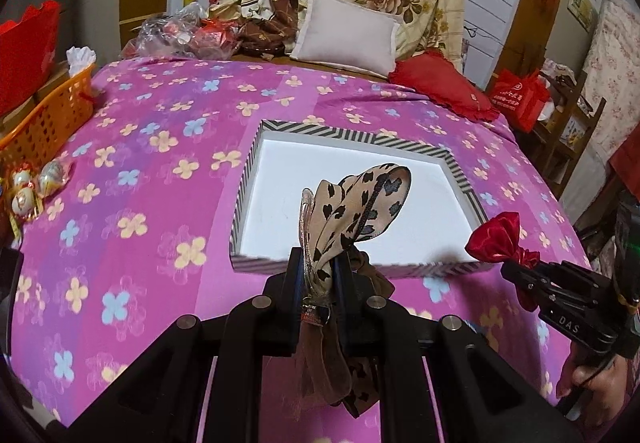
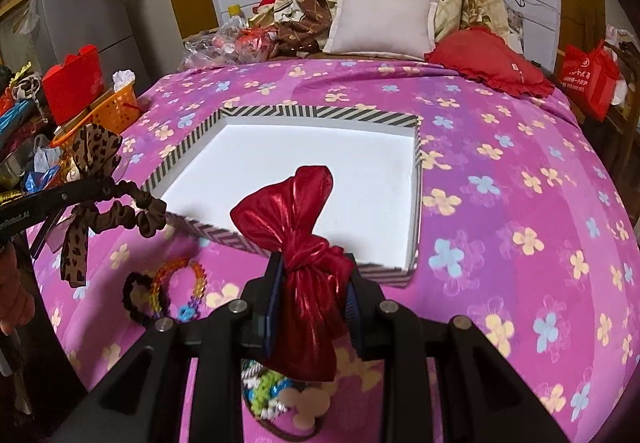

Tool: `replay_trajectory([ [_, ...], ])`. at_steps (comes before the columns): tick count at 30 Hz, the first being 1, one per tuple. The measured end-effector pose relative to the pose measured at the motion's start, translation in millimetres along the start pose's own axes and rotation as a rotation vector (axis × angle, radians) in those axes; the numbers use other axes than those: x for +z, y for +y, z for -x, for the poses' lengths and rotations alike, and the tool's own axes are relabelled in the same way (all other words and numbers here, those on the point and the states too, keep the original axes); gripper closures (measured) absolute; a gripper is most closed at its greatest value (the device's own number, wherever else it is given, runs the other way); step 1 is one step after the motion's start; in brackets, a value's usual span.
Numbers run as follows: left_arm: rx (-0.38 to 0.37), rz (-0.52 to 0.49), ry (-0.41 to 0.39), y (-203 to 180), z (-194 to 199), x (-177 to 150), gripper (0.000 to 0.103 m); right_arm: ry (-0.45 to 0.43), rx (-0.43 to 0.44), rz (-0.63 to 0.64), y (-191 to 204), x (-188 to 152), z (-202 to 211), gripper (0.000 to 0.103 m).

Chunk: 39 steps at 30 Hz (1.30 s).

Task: Organize jewelry
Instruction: 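Carry both bows into the striped tray and open both grippers to release them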

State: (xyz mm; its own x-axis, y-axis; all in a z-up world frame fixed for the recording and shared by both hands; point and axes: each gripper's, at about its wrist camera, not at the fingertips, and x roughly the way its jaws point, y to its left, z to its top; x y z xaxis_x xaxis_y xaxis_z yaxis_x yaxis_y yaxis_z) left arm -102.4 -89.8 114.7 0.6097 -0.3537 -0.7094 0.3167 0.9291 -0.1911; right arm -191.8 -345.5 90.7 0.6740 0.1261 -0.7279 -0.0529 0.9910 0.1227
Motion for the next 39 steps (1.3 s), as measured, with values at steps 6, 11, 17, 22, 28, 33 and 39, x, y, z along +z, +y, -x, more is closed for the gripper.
replay_trajectory([
  [6, 0.020, -0.007, -0.003, -1, -19, 22, 0.103, 0.004, -0.009, -0.039, -13, 16, -17, 0.075],
  [11, 0.029, -0.003, -0.001, 0, -36, 38, 0.103, 0.027, -0.018, -0.045, -20, 30, -38, 0.075],
  [17, 0.023, 0.010, 0.022, 3, -66, 54, 0.103, 0.071, -0.023, -0.062, -26, 41, -68, 0.074],
  [22, 0.037, 0.031, 0.067, 9, -95, 56, 0.103, 0.106, -0.031, -0.074, -31, 45, -90, 0.074],
  [28, 0.058, 0.039, 0.119, 12, -124, 50, 0.103, 0.153, -0.060, -0.069, -34, 44, -111, 0.074],
  [33, 0.095, 0.036, 0.154, 16, -143, 47, 0.103, 0.180, -0.092, -0.043, -34, 42, -122, 0.072],
  [39, 0.141, 0.041, 0.182, 18, -154, 41, 0.099, 0.174, -0.097, -0.028, -29, 44, -121, 0.039],
])
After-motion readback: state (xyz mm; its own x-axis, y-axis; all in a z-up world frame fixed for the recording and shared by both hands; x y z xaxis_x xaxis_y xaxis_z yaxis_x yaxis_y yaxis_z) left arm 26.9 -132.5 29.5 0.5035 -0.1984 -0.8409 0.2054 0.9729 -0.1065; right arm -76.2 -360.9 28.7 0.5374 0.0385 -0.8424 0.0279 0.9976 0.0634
